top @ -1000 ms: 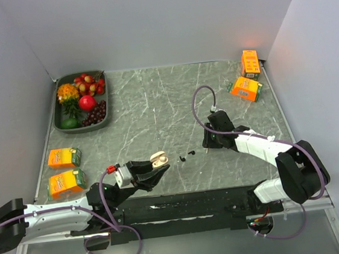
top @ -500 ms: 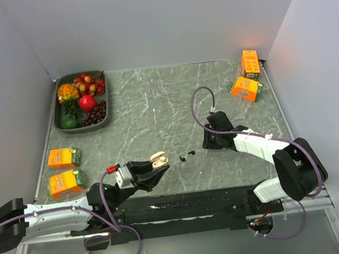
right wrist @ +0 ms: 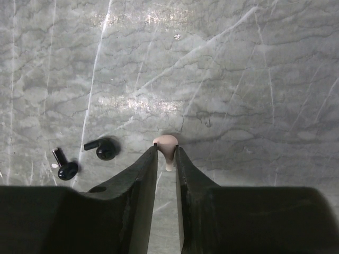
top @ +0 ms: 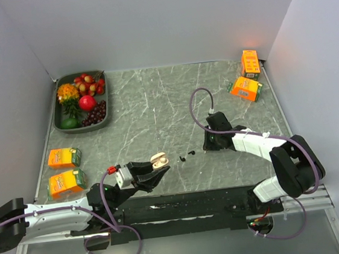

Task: Insert the wireless bluetooth earbuds into the charging case
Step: Pick up the earbud from the center of the board.

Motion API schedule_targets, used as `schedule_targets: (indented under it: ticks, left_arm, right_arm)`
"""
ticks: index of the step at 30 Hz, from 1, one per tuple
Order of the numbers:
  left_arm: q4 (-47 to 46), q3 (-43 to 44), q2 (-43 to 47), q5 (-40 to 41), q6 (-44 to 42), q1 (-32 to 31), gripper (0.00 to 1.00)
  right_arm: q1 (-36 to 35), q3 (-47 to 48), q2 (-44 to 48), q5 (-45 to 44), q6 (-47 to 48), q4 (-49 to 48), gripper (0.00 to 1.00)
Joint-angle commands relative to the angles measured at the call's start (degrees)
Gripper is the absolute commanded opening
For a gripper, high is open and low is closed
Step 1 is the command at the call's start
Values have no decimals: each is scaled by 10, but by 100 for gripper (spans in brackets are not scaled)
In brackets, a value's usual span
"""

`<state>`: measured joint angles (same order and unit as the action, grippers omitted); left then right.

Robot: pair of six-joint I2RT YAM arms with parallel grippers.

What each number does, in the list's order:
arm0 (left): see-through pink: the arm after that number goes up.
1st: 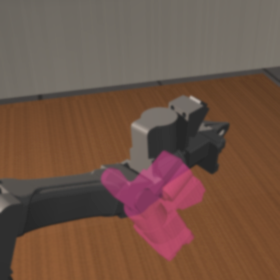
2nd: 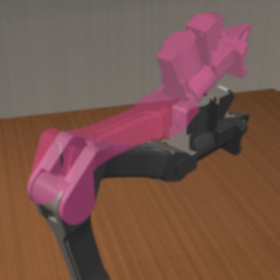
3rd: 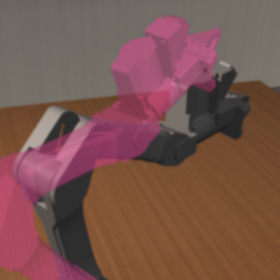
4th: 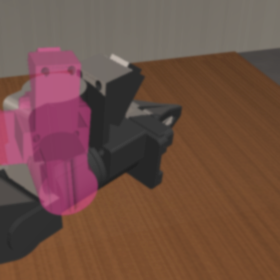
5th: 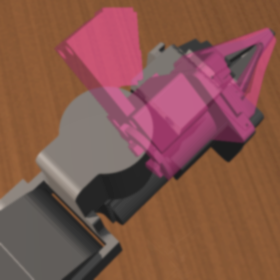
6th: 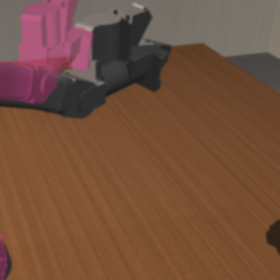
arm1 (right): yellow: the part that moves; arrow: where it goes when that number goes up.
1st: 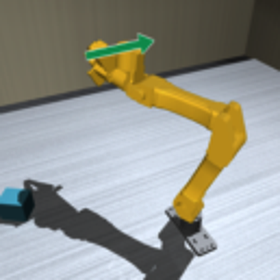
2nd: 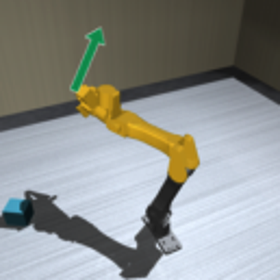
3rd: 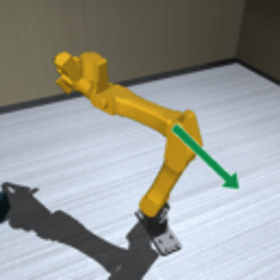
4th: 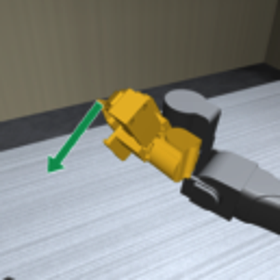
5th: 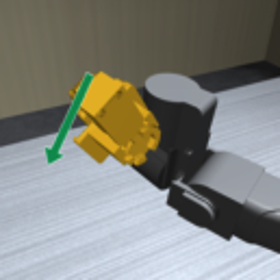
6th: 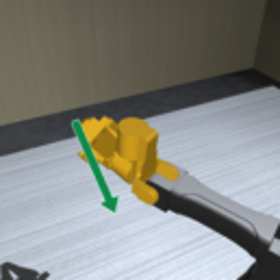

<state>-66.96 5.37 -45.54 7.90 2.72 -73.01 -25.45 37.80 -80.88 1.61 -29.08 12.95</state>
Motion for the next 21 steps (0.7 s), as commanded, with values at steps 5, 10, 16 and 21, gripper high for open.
schedule_targets:
  ticks: [5, 10, 16, 21]
  left_arm:
    - [-26, -1, 0, 7, 8, -6, 1]
    - [-25, -2, 1, 9, 6, -5, 1]
    - [-26, 1, -6, 8, 6, -5, 1]
    - [-26, 2, -7, 8, 7, -5, 1]
  right_arm:
    - [5, 8, -9, 0, -3, -8, 9]
    - [5, 2, 13, -4, -5, -15, 0]
    - [5, 7, 17, 0, -3, -5, 0]
    - [3, 9, 5, 12, -4, 1, 29]
